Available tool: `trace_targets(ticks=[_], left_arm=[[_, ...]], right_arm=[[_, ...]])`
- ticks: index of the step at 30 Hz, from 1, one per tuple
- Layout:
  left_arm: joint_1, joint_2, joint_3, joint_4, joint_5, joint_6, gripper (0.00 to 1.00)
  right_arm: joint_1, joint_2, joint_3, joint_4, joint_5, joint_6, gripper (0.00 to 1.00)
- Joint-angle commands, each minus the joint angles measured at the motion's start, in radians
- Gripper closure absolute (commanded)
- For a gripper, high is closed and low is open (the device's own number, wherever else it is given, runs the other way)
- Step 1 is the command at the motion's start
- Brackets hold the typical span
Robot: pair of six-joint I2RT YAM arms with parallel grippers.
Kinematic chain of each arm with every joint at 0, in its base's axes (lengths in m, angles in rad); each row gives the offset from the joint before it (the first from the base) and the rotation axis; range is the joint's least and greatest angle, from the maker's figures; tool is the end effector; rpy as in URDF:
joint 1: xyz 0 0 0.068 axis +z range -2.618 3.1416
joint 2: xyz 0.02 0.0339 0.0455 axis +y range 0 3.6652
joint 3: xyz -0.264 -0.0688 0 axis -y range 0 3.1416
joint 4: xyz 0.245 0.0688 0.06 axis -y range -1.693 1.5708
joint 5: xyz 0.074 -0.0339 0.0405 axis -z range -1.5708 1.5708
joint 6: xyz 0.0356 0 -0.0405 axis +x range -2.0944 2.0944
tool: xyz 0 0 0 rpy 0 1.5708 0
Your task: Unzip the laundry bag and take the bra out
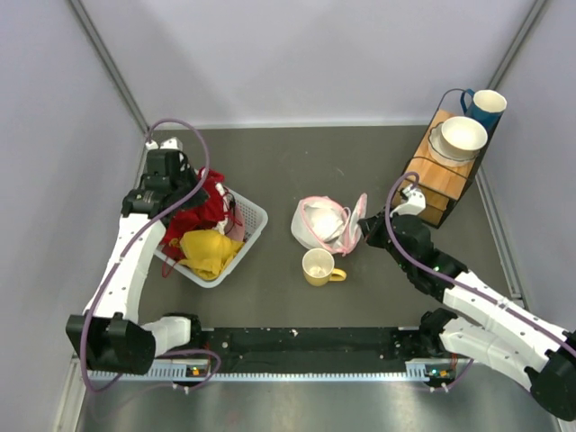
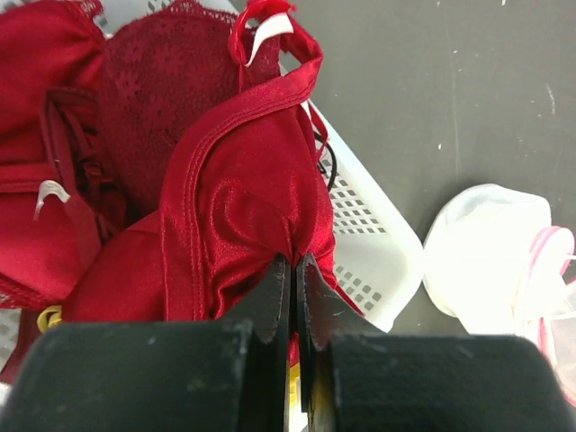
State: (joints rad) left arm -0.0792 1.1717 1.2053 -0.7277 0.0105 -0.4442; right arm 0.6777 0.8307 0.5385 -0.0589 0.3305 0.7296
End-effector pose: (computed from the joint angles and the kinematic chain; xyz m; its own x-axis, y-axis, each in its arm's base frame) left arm 0.2437 -0.0197 0.3548 -0.6133 -0.3824 -0.6911 -0.1953 0.9212 -0.3364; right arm 0.1591 0.1132 0.2583 -0.4368 0.4578 -0.7744 -0.0866 0.8355 0.5427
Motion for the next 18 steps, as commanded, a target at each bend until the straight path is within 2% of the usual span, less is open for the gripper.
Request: trace_targets(ticks=[1, 5, 11, 17, 18], left_arm=[[0.002, 0.038, -0.065, 0.14, 0.005, -0.054, 1.0], [-0.008, 0.117, -0.137, 0.142, -0.07, -0.062, 1.0], [-0.034, 0.198, -0.222, 0.212, 0.019, -0.093, 1.0], [-0.044, 0.29, -0.25, 0.255, 0.019, -0.116, 1.0], [-0.05, 0.29, -0.247, 0.246, -0.019, -0.126, 1.0]], right_arm=[[-0.007, -0.031, -0.008, 0.011, -0.004, 0.021, 1.0], [-0.007, -0.031, -0.017, 0.008, -0.002, 0.03, 1.0], [-0.007, -0.012, -0.023, 0.018, -0.004, 0.039, 1.0], [-0.009, 0.01, -0.012, 0.03, -0.008, 0.031, 1.0], [-0.007, 0.013, -0.012, 0.034, -0.007, 0.033, 1.0]])
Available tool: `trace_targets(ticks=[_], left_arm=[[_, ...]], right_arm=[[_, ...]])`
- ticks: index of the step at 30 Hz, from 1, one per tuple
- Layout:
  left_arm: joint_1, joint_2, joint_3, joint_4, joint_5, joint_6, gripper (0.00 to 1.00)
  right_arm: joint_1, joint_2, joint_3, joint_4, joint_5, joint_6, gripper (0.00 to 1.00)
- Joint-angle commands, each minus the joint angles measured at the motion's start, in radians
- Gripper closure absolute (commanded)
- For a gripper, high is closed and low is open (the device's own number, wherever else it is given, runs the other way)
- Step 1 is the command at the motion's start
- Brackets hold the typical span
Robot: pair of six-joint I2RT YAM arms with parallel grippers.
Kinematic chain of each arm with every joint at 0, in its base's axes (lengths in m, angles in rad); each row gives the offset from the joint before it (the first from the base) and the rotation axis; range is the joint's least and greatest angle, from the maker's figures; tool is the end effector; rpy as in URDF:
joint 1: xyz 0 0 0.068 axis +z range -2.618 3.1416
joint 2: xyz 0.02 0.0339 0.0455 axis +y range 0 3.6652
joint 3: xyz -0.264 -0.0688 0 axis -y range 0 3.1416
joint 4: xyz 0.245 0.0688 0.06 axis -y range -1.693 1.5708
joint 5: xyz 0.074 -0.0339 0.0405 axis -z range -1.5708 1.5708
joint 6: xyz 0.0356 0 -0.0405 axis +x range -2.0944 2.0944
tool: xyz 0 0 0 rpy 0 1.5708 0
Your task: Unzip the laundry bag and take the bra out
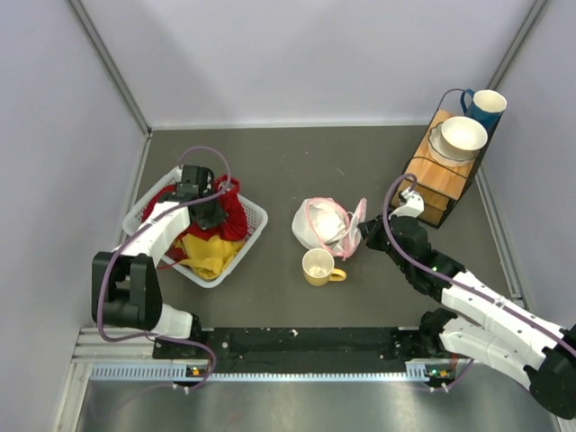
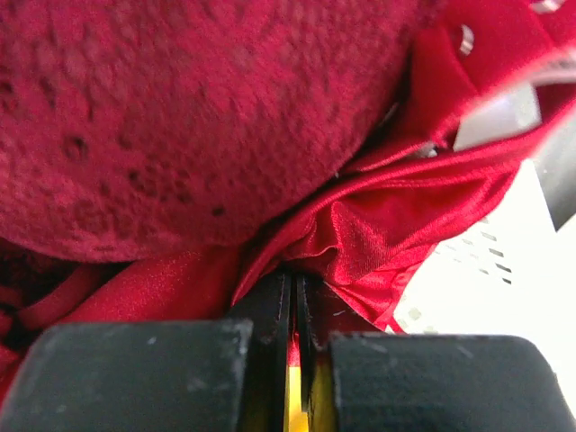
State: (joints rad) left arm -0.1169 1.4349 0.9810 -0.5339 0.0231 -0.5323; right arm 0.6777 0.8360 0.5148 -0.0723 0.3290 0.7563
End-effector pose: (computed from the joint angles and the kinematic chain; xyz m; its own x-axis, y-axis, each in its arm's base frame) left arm 0.2890 -0.0348 0.2301 -0.7800 -0.4193 -0.4646 -0.3094 0.9037 -0.2960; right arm 0.1582 0.1126 0.2477 -0.4649 0.4594 -0.7568 -0.0575 0.8373 0.5437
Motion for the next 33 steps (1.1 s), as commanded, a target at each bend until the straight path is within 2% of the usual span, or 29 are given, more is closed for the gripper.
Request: trace_targets(ticks=[1, 2, 4, 5, 8, 9, 11, 12, 15, 17, 19, 24, 27, 29, 30, 31, 33], left_arm=[[-0.038, 0.025, -0.013, 0.008, -0.102, -0.052, 1.0], [-0.052, 0.022, 0.001, -0.018, -0.23, -0.073, 1.0], [-0.087, 0.003, 0.048, -0.069, -0.287, -0.078, 1.0], [-0.098, -0.007, 0.062, -0.108, -0.322, -0.071, 0.88], [-0.139, -0.082, 0.107, -0.172, -0.338, -0.043, 0.72], [-0.145, -0.102, 0.12, -0.175, -0.344, -0.034, 0.56], [-0.152, -0.148, 0.145, -0.201, -0.35, -0.011, 0.48], [-0.152, -0.157, 0.184, -0.234, -0.342, 0.0, 0.39], [-0.162, -0.203, 0.267, -0.313, -0.333, 0.037, 0.37], [-0.17, -0.221, 0.309, -0.342, -0.322, 0.057, 0.27], [-0.19, -0.241, 0.367, -0.371, -0.33, 0.063, 0.21], [-0.308, -0.235, 0.449, -0.36, -0.344, 0.074, 0.21], [-0.32, -0.203, 0.43, -0.31, -0.289, 0.078, 0.22], [-0.319, -0.182, 0.414, -0.275, -0.346, 0.083, 0.22], [-0.319, -0.168, 0.388, -0.253, -0.445, 0.095, 0.21], [-0.317, -0.159, 0.371, -0.23, -0.487, 0.11, 0.15], [-0.307, -0.104, 0.343, -0.164, -0.547, 0.156, 0.1]], right_arm=[[-0.007, 0.009, 0.01, 0.046, -0.005, 0.008, 1.0], [-0.007, 0.009, 0.01, 0.046, -0.002, 0.009, 1.0], [-0.007, 0.009, 0.005, 0.057, 0.007, 0.011, 1.0], [-0.009, 0.009, 0.007, 0.057, 0.011, 0.012, 1.0], [-0.007, 0.018, 0.021, 0.065, 0.018, 0.003, 1.0], [-0.007, 0.02, 0.027, 0.065, 0.021, 0.0, 1.0], [-0.007, 0.017, 0.037, 0.066, 0.027, -0.005, 1.0], [-0.009, 0.015, 0.04, 0.065, 0.028, -0.014, 1.0], [-0.007, 0.005, 0.059, 0.065, 0.031, -0.037, 1.0], [-0.009, -0.006, 0.068, 0.059, 0.033, -0.043, 1.0], [-0.009, -0.012, 0.074, 0.06, 0.035, -0.049, 1.0], [-0.007, -0.015, 0.083, 0.054, 0.03, -0.049, 1.0], [-0.009, -0.017, 0.079, 0.052, 0.025, -0.041, 1.0], [-0.009, -0.024, 0.074, 0.046, 0.024, -0.038, 1.0], [-0.007, -0.029, 0.071, 0.048, 0.024, -0.035, 1.0], [-0.007, -0.037, 0.065, 0.046, 0.024, -0.035, 1.0], [-0.009, -0.041, 0.062, 0.045, 0.024, -0.034, 1.0]])
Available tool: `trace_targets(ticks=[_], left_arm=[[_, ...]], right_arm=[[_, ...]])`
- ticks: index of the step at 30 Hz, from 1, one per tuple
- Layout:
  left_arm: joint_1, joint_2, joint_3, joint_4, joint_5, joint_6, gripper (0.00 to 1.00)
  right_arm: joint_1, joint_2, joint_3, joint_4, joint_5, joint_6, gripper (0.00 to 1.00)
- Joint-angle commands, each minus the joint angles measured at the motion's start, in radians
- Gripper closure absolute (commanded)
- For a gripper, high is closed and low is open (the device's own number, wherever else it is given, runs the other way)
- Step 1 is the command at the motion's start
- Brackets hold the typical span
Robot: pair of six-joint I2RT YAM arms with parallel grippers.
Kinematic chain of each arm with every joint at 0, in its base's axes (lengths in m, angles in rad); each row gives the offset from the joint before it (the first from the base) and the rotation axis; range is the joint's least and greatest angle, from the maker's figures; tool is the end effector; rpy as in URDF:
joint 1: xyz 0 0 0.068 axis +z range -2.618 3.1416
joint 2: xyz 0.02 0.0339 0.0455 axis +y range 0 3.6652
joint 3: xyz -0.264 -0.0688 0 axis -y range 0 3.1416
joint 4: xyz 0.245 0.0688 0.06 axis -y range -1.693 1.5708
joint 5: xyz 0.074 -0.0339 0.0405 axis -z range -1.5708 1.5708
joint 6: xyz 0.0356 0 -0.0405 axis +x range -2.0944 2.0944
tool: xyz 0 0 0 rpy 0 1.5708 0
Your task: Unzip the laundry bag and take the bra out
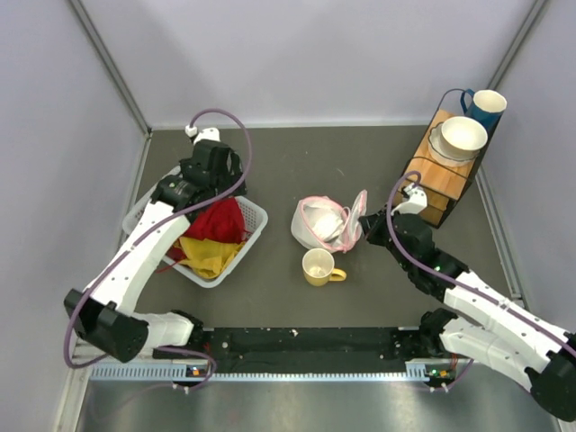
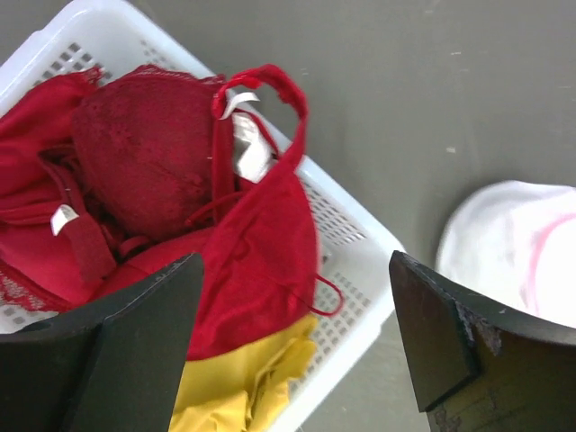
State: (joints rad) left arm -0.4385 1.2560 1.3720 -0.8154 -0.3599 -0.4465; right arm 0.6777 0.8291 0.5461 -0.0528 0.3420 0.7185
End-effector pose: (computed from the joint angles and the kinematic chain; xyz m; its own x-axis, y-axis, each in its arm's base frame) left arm 0.2378 -0.0977 0.3834 -0.5919 -0.1688 -0.7881 -0.1133 0.9855 -0.1259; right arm 0.1595 0.1131 0.2619 -0.4197 0.4582 -0.7835 -0.0900 0.8379 0.5383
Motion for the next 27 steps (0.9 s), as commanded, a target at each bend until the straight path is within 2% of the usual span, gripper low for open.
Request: trace_targets(ticks=[1, 6, 10, 13, 14, 15, 16, 17, 22, 27], left_arm=[[0.02, 0.103, -0.041, 0.133, -0.153, 0.095, 0.1], [0.023, 0.322, 0.07, 0.111, -0.24, 0.1, 0.14], [0.023, 0.373, 0.05, 0.079, -0.264, 0.059, 0.32], [0.032, 0.359, -0.007, 0.09, -0.235, 0.051, 0.53], [0.035, 0.352, -0.02, 0.088, -0.228, 0.049, 0.71], [0.047, 0.333, -0.024, 0.087, -0.225, 0.049, 0.81], [0.052, 0.323, -0.021, 0.059, -0.217, 0.048, 0.95], [0.056, 0.312, -0.007, 0.033, -0.214, 0.043, 1.0], [0.093, 0.174, -0.022, -0.028, -0.205, 0.063, 1.0], [0.121, 0.089, -0.131, -0.071, -0.146, 0.052, 1.0]], right_arm=[[-0.007, -0.035, 0.029, 0.025, 0.012, 0.004, 1.0], [-0.007, -0.033, 0.029, 0.024, 0.009, 0.004, 1.0], [-0.007, -0.045, 0.014, 0.021, 0.015, 0.009, 1.0], [-0.007, -0.039, 0.017, 0.016, 0.009, 0.001, 1.0], [-0.007, -0.038, 0.018, 0.016, 0.008, 0.001, 1.0], [-0.007, -0.033, 0.02, 0.018, 0.006, -0.004, 1.0], [-0.009, -0.028, 0.021, 0.018, 0.005, -0.002, 1.0], [-0.007, -0.027, 0.025, 0.016, 0.005, -0.001, 1.0], [-0.009, -0.013, 0.023, 0.03, 0.005, -0.001, 1.0], [-0.007, -0.005, 0.022, 0.036, -0.003, 0.001, 1.0]])
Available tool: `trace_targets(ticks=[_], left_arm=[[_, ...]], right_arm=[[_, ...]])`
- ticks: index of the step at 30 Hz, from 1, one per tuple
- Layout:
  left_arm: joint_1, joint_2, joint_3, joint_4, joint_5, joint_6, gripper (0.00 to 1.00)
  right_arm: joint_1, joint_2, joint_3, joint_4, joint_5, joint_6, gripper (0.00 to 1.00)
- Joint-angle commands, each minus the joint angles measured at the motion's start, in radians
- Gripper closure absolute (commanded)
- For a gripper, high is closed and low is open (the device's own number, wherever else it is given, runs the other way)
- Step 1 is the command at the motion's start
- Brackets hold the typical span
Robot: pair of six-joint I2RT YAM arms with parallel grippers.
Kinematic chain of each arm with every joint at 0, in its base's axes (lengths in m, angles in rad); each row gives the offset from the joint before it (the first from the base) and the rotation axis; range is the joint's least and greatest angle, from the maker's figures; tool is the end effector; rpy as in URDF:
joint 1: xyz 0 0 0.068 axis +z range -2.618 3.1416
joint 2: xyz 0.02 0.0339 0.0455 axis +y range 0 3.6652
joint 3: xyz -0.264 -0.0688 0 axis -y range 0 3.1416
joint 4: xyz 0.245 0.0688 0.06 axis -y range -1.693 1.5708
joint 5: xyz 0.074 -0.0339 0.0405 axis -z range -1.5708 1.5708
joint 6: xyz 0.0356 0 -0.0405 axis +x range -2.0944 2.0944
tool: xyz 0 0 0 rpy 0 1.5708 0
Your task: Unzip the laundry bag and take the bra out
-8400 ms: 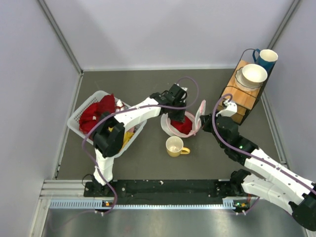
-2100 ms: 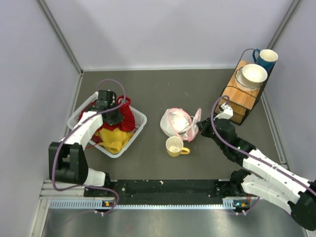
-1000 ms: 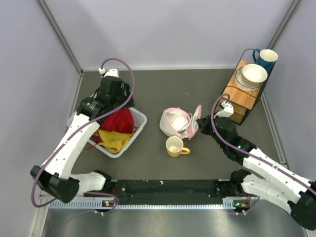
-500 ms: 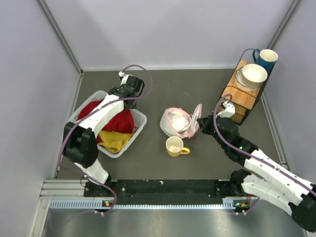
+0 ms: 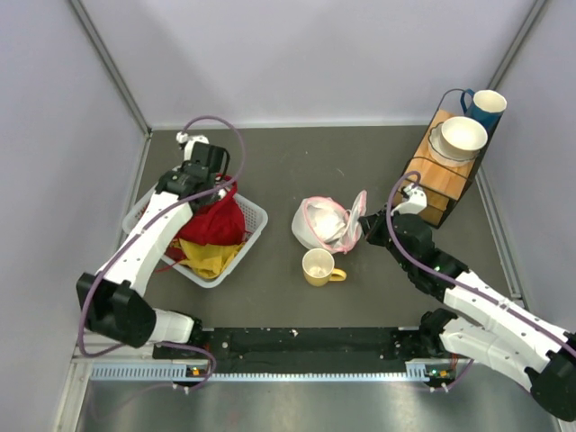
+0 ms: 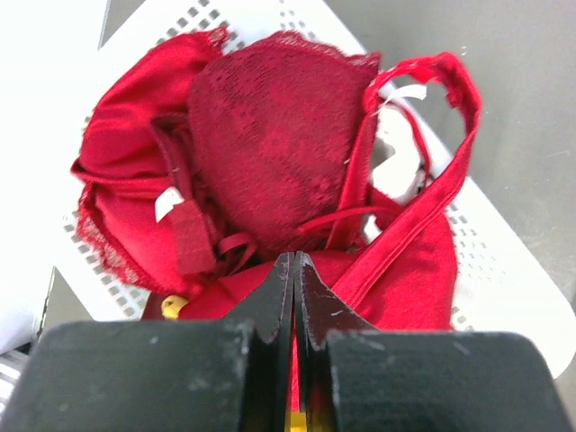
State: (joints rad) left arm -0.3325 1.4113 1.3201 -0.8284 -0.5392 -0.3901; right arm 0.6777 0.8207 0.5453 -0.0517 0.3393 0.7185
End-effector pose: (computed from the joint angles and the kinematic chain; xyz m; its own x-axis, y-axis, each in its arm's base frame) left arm 0.2809 -0.0777 0.3284 -0.6900 -0.1070 -0.7159 -0.2989 0.9429 0.1472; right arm 0.1585 0.1124 0.2632 -0.4160 0.4620 -0.7833 -0.0955 0.8344 0.5429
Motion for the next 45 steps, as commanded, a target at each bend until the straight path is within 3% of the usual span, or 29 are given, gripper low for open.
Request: trace_targets(ticks=[1, 7, 8, 10, 11, 15, 19, 21, 24, 26, 28, 33, 36, 45], left_arm=[[0.015, -0.075, -0.102, -0.058, 0.042, -0.01, 1.0], [0.02, -0.136, -0.141, -0.029, 0.171, -0.042, 0.98], [0.016, -0.153, -0.107, -0.028, 0.171, -0.046, 0.83], [0.013, -0.169, -0.078, -0.009, 0.176, -0.038, 0.7], [0.006, -0.173, -0.053, 0.004, 0.179, -0.033, 0.56], [-0.057, -0.112, 0.005, 0.018, 0.159, -0.003, 0.27], [-0.066, 0.006, -0.008, 0.031, 0.124, -0.024, 0.19], [-0.065, 0.083, -0.016, 0.005, 0.09, -0.036, 0.19], [-0.063, 0.126, -0.05, -0.009, 0.1, -0.067, 0.35], [-0.063, 0.101, -0.085, -0.017, 0.081, -0.09, 0.76], [-0.062, 0.066, -0.107, -0.037, 0.029, -0.107, 1.0], [0.002, -0.073, -0.149, -0.071, 0.019, -0.185, 1.0], [0.059, -0.158, -0.274, 0.066, 0.071, -0.191, 1.0], [0.076, -0.041, -0.297, 0.04, 0.071, -0.242, 1.0]], right_arm=[[-0.007, 0.001, 0.021, 0.035, 0.0, -0.001, 1.0], [-0.007, 0.011, 0.025, 0.035, -0.005, -0.004, 1.0], [-0.007, 0.014, 0.027, 0.035, -0.009, -0.004, 1.0], [-0.007, 0.015, 0.03, 0.033, -0.01, -0.005, 1.0], [-0.007, 0.015, 0.03, 0.033, -0.006, -0.004, 1.0], [-0.007, 0.008, 0.031, 0.039, 0.003, 0.001, 1.0], [-0.007, 0.018, 0.041, 0.036, -0.003, -0.001, 1.0], [-0.007, 0.02, 0.041, 0.035, -0.008, 0.001, 1.0], [-0.009, 0.012, 0.036, 0.032, -0.005, -0.001, 1.0], [-0.007, 0.008, 0.039, 0.024, 0.001, -0.004, 1.0], [-0.009, 0.006, 0.041, 0.023, 0.004, -0.005, 1.0], [-0.007, -0.003, 0.038, 0.036, 0.012, -0.002, 1.0], [-0.009, 0.006, 0.042, 0.044, 0.006, -0.007, 1.0], [-0.009, 0.02, 0.042, 0.038, -0.006, -0.011, 1.0]])
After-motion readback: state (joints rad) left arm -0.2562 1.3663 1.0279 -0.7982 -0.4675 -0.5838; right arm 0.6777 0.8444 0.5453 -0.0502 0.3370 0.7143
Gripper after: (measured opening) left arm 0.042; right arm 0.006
